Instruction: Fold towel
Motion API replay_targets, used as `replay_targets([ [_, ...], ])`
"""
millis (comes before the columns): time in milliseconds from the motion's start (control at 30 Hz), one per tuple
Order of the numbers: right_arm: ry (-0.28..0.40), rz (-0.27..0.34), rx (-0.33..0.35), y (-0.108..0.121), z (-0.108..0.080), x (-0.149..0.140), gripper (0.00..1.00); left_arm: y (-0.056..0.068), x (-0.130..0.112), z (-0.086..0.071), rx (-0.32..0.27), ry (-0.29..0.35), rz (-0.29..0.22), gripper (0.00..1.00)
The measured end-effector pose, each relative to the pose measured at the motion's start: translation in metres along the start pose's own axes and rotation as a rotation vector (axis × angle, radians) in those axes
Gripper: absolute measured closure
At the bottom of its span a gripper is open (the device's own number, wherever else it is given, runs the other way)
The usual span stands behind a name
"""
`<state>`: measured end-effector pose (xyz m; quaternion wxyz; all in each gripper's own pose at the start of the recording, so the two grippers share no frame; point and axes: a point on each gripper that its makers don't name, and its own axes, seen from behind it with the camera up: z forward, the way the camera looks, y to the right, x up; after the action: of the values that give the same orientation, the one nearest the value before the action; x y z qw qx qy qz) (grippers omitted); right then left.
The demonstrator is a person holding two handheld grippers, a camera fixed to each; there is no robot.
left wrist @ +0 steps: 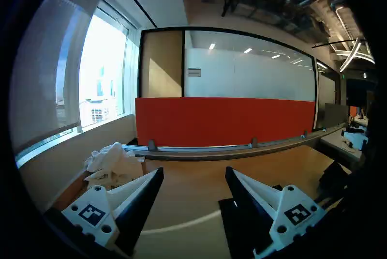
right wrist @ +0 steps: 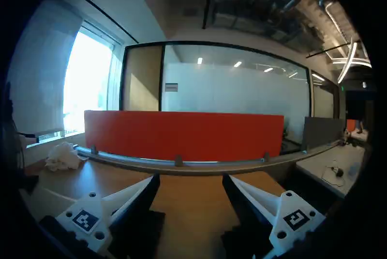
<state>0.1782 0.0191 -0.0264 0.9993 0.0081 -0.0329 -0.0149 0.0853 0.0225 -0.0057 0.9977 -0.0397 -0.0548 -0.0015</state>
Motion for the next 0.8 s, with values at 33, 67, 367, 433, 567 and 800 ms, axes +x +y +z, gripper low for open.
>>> replay_targets([
  [33, -0.006, -0.003, 0.01, -0.002, 0.0, 0.002, 0.0, 0.003, 0.0, 0.0, -0.014, -0.009, 0.004, 0.06],
  [67, -0.013, -0.007, 0.021, -0.005, 0.0, 0.004, 0.0, 0.006, -0.001, 0.001, -0.029, -0.018, 0.008, 0.06],
  [367, -0.122, -0.096, 0.177, -0.042, -0.002, -0.007, 0.0, 0.039, -0.004, 0.0, -0.18, -0.104, 0.041, 0.06],
  [433, -0.155, -0.117, 0.219, -0.05, -0.005, -0.012, 0.0, 0.047, -0.005, -0.001, -0.218, -0.123, 0.051, 0.06],
  [567, -0.221, -0.153, 0.303, -0.067, -0.01, -0.024, 0.0, 0.063, -0.01, -0.003, -0.294, -0.162, 0.077, 0.05],
  [800, -0.287, -0.197, 0.381, -0.081, -0.016, -0.04, 0.0, 0.076, -0.03, -0.006, -0.359, -0.217, 0.13, 0.05],
])
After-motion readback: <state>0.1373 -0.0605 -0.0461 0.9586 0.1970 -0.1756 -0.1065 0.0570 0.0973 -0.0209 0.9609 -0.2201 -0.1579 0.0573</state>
